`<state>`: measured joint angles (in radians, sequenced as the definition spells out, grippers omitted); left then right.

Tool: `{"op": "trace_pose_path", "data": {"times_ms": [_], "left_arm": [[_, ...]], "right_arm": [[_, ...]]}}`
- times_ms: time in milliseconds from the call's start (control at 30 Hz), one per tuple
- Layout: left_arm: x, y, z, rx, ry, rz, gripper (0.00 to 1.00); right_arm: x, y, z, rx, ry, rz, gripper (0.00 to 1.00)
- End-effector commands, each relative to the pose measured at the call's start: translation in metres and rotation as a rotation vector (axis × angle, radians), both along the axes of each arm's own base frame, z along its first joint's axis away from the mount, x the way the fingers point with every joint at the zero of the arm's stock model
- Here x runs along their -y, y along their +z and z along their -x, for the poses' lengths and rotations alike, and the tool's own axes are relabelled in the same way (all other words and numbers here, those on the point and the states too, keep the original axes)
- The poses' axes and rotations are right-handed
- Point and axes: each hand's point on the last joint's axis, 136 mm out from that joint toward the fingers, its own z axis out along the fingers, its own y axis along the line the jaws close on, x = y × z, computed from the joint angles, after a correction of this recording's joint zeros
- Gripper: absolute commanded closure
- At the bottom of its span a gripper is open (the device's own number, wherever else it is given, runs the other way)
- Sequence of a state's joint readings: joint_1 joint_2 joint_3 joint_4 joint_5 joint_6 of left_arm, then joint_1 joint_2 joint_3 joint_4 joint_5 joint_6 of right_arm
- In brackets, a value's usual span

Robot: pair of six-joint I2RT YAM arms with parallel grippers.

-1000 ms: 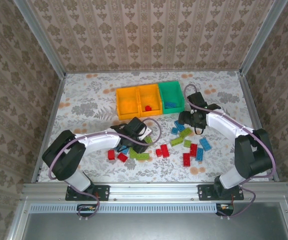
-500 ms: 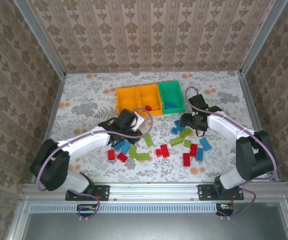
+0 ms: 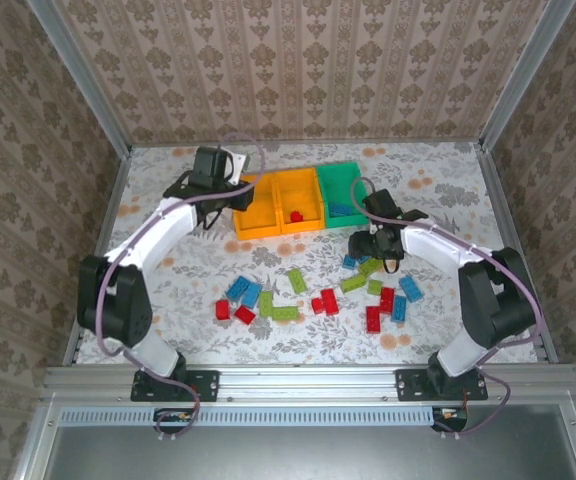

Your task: Sort the legos into containers by color

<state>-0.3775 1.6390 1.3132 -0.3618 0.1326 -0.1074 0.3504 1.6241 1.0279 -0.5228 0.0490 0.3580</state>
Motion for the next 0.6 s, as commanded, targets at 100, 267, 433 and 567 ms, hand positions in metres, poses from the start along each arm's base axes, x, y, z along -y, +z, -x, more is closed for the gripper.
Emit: {"op": "trace_pose_path", "data": {"times_ms": [100,267,433,567], "left_arm": [[0.001,-0.036,-0.002,-0.164,0.039,0.035,0.75],[0.004,-0.05,-0.003,-0.201,0.04,0.042,0.75],[0.002,-0.063,0.0,-0.239,0.055,0.027,0.73],[0.001,-0.062,0.0,-0.238,0.071,0.016,0.62]], "right_arm": [[-0.008,-0.012,-0.012,-0.038,0.115,0.08,0.21],[-0.01,-0.022,-0.019,-0.067,0.126,0.1,0.27],[-0.011,-0.03,-0.022,-0.09,0.132,0.105,0.43],[-0.012,-0.031,-0.024,-0.085,0.133,0.104,0.55]]}}
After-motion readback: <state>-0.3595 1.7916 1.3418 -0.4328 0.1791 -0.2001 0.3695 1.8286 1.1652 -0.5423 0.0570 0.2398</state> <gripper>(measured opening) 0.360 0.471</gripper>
